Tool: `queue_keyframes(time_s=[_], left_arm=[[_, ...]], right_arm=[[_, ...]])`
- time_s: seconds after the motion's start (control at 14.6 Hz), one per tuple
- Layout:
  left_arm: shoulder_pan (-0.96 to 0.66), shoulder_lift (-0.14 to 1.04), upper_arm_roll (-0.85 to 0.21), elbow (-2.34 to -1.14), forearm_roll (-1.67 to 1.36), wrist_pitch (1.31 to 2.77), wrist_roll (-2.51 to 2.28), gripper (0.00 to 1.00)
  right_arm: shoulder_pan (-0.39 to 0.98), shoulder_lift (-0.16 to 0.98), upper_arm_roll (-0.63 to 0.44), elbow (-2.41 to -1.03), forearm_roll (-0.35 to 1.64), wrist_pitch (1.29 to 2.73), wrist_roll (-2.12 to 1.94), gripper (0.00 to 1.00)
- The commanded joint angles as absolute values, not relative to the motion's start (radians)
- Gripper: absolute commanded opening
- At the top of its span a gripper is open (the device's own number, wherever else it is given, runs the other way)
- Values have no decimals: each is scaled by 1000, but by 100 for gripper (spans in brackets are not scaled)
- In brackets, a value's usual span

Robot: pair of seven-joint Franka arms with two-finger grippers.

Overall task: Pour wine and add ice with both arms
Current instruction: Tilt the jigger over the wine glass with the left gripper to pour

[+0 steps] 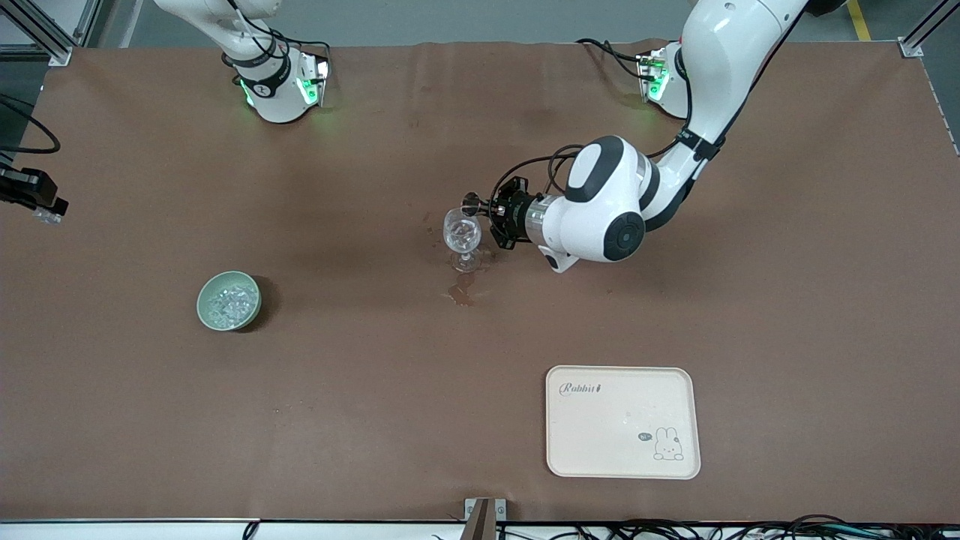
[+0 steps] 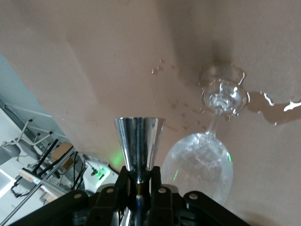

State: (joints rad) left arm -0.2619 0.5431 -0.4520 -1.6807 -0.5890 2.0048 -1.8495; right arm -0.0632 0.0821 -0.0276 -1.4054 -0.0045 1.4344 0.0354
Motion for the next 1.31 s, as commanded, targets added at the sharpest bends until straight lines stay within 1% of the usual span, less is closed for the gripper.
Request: queue_keyframes(time_s=[0.0, 0.48, 0.62, 1.24], left_arm=[[-281, 548, -448, -1658, -540, 1997, -1908, 1], [-282, 551, -448, -1655, -540, 1996, -1943, 1], [-282, 571, -448, -1628, -538, 1991, -1980, 0], [-279, 577, -451, -1611, -523, 1990, -1959, 1]], right_arm=[[-72, 49, -25, -1437, 6, 1437, 23, 0], [-72, 49, -26, -1437, 6, 1437, 21, 0], [-72, 51, -26, -1437, 6, 1437, 21, 0], [-71, 49, -26, -1437, 6, 1437, 21, 0]])
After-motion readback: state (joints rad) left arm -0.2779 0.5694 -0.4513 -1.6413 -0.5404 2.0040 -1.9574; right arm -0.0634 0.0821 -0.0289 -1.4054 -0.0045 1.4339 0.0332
